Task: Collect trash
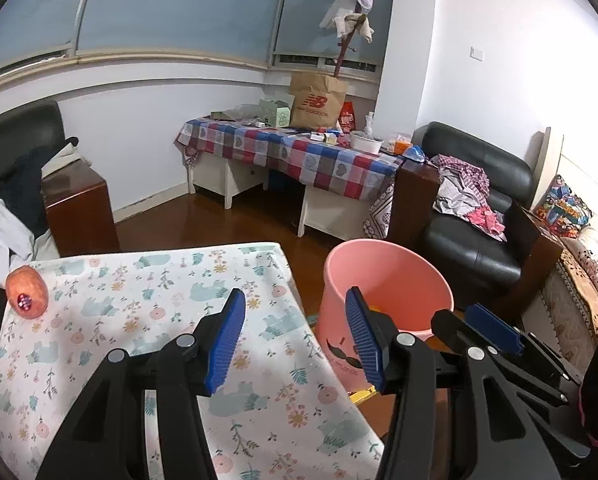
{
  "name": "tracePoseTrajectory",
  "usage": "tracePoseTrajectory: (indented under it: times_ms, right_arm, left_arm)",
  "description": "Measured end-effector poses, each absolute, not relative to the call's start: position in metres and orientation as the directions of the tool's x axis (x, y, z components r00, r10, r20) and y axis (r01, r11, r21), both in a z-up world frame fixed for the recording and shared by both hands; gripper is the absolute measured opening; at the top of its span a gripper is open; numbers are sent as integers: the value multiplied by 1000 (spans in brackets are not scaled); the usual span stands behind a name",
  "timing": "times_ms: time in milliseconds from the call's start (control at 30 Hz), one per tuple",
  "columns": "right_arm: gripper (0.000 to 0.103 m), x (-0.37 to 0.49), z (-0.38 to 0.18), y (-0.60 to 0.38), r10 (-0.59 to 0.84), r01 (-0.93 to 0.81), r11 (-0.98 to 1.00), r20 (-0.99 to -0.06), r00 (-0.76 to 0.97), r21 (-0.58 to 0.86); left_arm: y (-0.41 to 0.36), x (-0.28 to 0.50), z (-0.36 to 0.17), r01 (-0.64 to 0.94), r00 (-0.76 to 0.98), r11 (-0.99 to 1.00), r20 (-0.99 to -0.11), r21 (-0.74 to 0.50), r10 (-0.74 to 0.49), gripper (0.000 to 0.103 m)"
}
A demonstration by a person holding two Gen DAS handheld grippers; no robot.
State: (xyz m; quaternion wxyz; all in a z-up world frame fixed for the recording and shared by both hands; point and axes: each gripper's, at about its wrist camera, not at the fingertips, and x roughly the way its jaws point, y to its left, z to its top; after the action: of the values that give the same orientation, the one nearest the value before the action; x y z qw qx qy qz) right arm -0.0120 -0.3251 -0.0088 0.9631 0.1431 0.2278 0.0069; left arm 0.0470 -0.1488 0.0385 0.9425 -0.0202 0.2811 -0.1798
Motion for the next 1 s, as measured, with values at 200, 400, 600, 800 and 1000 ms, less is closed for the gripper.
tracePoseTrajectory:
  times_ms: [200,400,600,800,1000]
  right_arm:
    - [49,-20,-13,-311,75,46,965,-441,894,259]
    - [49,-26,-20,-303,61,64,962,-434,899,266]
    - [49,-28,-31,-293,70,56,966,-462,884,254]
    - [50,-30,-36,-292,63,62,966,-464,883,249]
    - [50,-31,-39,-294,62,65,966,-469,881,250]
  left_arm:
    - [-133,44,25,294,765,943,-553,-157,-331,52]
    - [-126,38,18,277,769,949,-557,-153,-314,52]
    - [-126,32,14,283,772,949,-555,-137,-310,51]
    - [-129,28,9,289,773,950,-557,-120,-306,51]
    - [-129,29,6,289,768,950,-564,-120,-304,51]
